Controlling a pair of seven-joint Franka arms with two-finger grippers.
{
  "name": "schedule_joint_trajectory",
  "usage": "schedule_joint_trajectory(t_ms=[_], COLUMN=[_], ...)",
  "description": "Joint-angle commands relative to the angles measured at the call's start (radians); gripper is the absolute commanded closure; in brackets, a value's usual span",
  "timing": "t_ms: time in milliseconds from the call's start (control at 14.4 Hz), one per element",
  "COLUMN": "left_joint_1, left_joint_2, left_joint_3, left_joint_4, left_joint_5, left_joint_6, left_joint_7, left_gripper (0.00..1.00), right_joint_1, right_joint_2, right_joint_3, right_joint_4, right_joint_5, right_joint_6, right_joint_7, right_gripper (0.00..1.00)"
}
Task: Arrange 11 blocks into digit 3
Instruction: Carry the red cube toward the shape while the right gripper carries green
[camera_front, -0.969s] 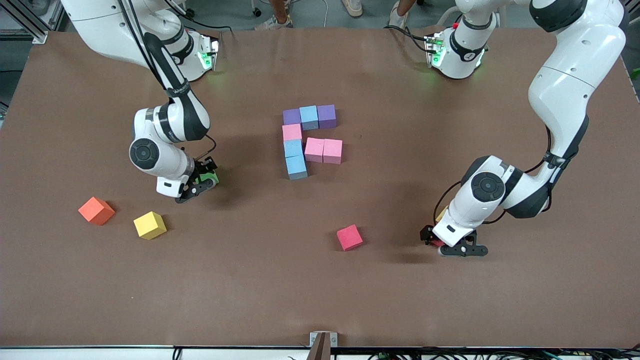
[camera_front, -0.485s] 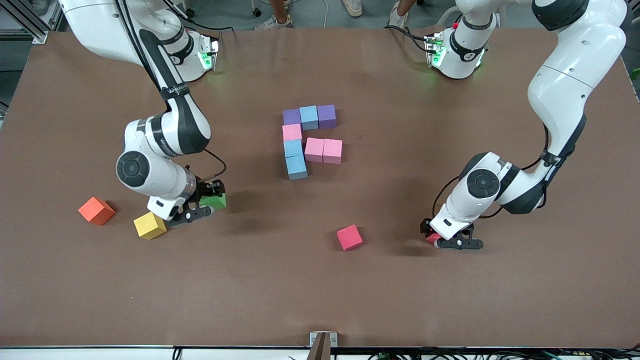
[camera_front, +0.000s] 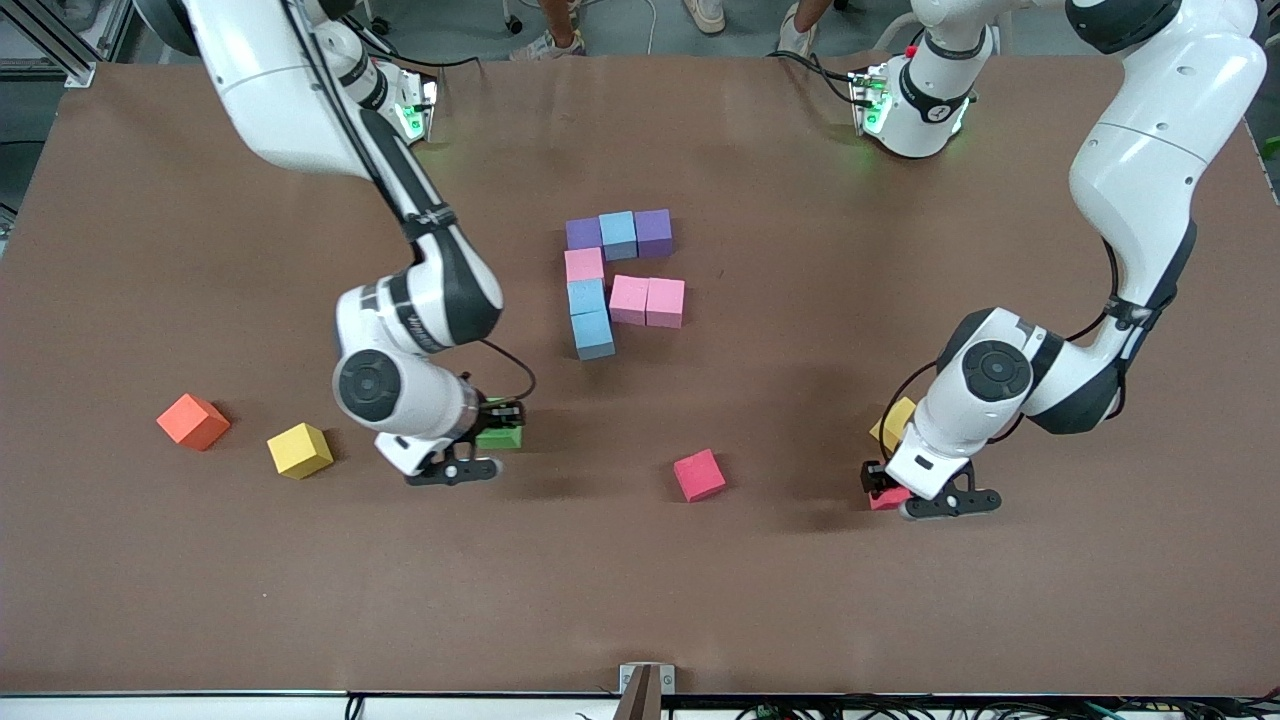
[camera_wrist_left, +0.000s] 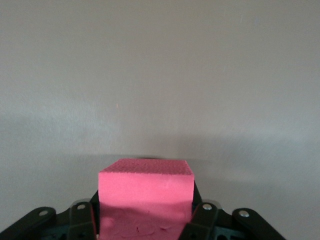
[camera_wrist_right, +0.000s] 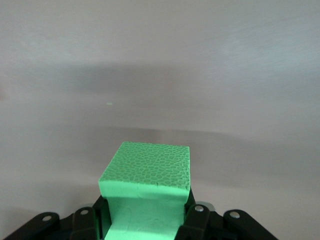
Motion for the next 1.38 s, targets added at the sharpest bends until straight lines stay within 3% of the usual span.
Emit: schedule_joint_trajectory(t_ms=[0,208,692,1316], left_joint_1=[-0.009,-0.001,-0.024,-0.107], left_joint_2=[-0.021,-0.023,-0.021,-0.011], left_joint_3=[-0.005,-0.029,-0.068,-0.086], left_joint_4=[0.043,0.084,0.121,0.152], left_joint_5=[-0.088,-0.163,-0.182,-0.203], left_joint_6=[-0.008,-0.049,-0.127,-0.127], left_joint_7=[-0.054,-0.159,-0.554,-1.25], left_gripper=[0.83,0.83,0.83,0.83], right_joint_1=[0.049,0.095,0.172,0.186], right_joint_2=[0.065,0.1,0.126,0.125], right_joint_3=[-0.006,-0.004,-0.004,-0.004], right_joint_4=[0.105,0.141,0.11,0.085], right_joint_5=[0.007,0.007,0.01,0.014], right_joint_6=[-0.013,-0.013,-0.013,-0.009], right_joint_7=[0.107,0.173,0.15,0.087], right_gripper=[0.63,0.63,0.63,0.62])
